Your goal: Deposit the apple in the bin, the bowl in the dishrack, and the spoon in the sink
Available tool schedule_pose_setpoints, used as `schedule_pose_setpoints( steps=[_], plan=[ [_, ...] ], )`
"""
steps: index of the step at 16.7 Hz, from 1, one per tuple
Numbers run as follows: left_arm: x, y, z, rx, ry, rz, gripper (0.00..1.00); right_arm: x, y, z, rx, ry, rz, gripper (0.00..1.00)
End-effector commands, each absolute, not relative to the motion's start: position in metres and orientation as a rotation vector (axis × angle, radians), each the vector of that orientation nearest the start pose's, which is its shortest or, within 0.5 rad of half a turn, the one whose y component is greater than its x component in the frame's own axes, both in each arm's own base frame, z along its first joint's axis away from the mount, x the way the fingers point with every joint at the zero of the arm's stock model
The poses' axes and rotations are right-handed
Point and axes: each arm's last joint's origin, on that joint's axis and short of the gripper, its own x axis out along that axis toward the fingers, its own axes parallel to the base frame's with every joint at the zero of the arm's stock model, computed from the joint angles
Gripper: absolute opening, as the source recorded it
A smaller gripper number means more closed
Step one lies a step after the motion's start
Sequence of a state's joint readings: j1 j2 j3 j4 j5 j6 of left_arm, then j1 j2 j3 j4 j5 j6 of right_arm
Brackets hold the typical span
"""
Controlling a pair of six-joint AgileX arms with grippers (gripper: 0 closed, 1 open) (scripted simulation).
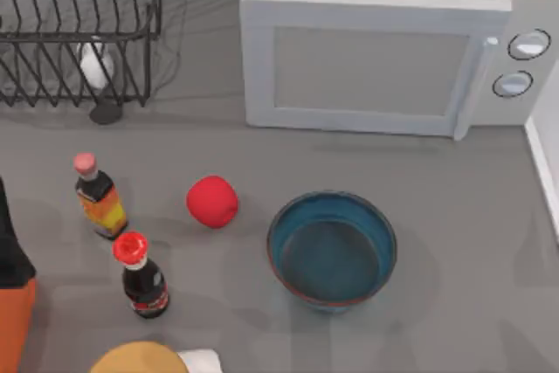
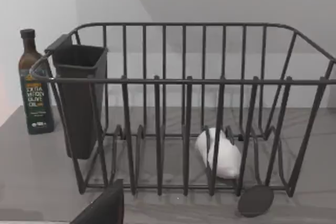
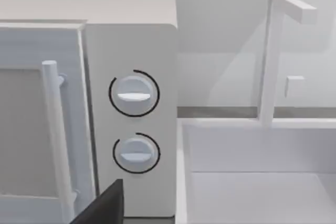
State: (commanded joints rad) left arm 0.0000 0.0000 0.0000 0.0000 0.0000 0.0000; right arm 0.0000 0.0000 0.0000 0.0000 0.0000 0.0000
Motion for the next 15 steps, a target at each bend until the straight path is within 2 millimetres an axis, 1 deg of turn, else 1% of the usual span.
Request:
schedule_pose_setpoints(
  steps=[2, 4, 6, 9, 11, 12, 14, 15],
  plan=[
    [0.106, -0.001, 0.16, 0.0, 0.0, 0.0, 1.0, 0.106, -0.001, 0.16, 0.0, 0.0, 0.0, 1.0],
    [0.106, -0.002, 0.166, 0.001, 0.019, -0.015, 1.0, 0.106, -0.001, 0.16, 0.0, 0.0, 0.0, 1.0],
    [0.107, -0.005, 0.181, 0.006, 0.062, -0.046, 1.0, 0.106, -0.001, 0.16, 0.0, 0.0, 0.0, 1.0],
    [0.116, -0.012, 0.213, 0.028, 0.18, -0.109, 1.0, 0.106, -0.001, 0.16, 0.0, 0.0, 0.0, 1.0],
    [0.13, -0.019, 0.236, 0.057, 0.294, -0.158, 1.0, 0.106, -0.001, 0.16, 0.0, 0.0, 0.0, 1.0],
    [0.14, -0.023, 0.247, 0.077, 0.361, -0.184, 1.0, 0.106, -0.001, 0.16, 0.0, 0.0, 0.0, 1.0],
    [0.166, -0.036, 0.264, 0.127, 0.513, -0.238, 1.0, 0.106, -0.001, 0.16, 0.0, 0.0, 0.0, 1.0],
    [0.182, -0.044, 0.27, 0.158, 0.595, -0.267, 1.0, 0.106, -0.001, 0.16, 0.0, 0.0, 0.0, 1.0]
  ],
)
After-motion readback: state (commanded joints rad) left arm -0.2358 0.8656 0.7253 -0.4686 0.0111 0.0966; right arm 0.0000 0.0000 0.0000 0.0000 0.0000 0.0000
